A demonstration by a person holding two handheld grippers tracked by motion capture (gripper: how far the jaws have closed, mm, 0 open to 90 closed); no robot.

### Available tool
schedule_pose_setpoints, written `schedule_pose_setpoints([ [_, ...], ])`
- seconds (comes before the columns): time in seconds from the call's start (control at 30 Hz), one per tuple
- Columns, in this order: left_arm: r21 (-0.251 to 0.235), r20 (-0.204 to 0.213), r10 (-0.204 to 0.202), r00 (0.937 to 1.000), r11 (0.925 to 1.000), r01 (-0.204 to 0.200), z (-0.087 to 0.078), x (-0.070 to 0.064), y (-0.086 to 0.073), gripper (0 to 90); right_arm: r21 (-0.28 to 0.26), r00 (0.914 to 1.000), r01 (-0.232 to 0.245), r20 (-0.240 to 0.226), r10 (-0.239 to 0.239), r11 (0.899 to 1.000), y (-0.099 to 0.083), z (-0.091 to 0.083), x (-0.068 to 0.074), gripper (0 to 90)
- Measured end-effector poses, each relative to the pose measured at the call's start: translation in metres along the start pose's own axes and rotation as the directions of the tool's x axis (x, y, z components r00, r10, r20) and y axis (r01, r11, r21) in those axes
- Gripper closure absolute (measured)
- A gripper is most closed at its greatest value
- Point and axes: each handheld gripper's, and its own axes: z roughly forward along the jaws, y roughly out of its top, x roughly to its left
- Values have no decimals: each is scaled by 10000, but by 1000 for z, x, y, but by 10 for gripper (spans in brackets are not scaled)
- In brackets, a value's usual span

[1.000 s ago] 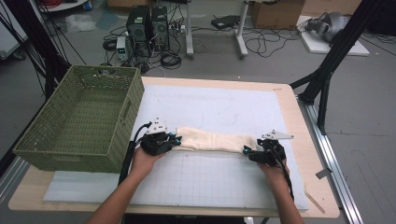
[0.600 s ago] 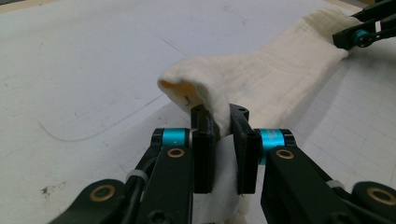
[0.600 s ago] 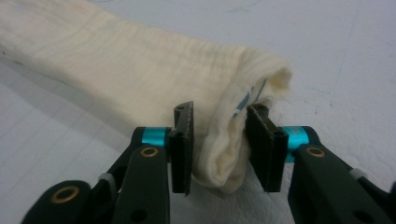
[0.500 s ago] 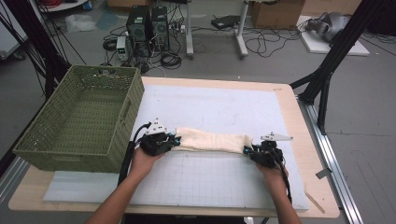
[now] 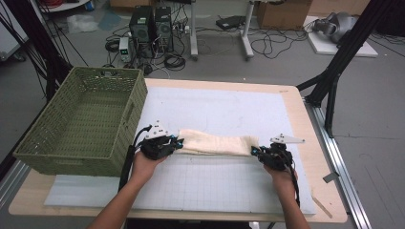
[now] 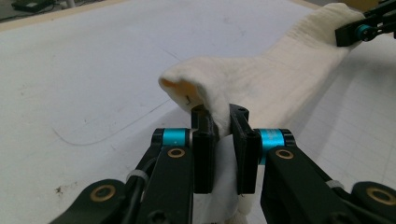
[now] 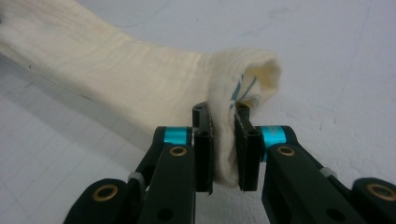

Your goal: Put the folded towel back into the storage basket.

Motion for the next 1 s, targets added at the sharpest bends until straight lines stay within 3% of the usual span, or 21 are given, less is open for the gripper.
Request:
schedule_pose_setpoints([
  [0.37,-770,51,119,9999,9970,-115,-20,-6,5,805,-1118,9979,550,-290,-586,9922,4,-11,2,803],
  [0.4,-1018,30,88,10000,9948,-84,-26,-6,6,805,-1533,9953,779,-451,-858,9851,5,-14,3,802],
  [0.5,-1270,70,86,9999,9919,-77,-32,-7,7,805,-1941,9922,1036,-485,-1150,9755,7,-18,6,802],
  [0.73,-1824,120,304,9995,9828,-277,-53,-11,10,805,-2301,9890,1198,-569,-1362,9658,13,-20,12,803],
  [0.9,-1984,68,384,9992,9795,-363,-63,-9,12,806,-2597,9851,1365,-660,-1585,9560,20,-19,18,803],
  [1.0,-2067,37,386,9992,9777,-370,-68,-8,12,806,-2548,9828,1511,-654,-1729,9551,24,-15,22,803],
])
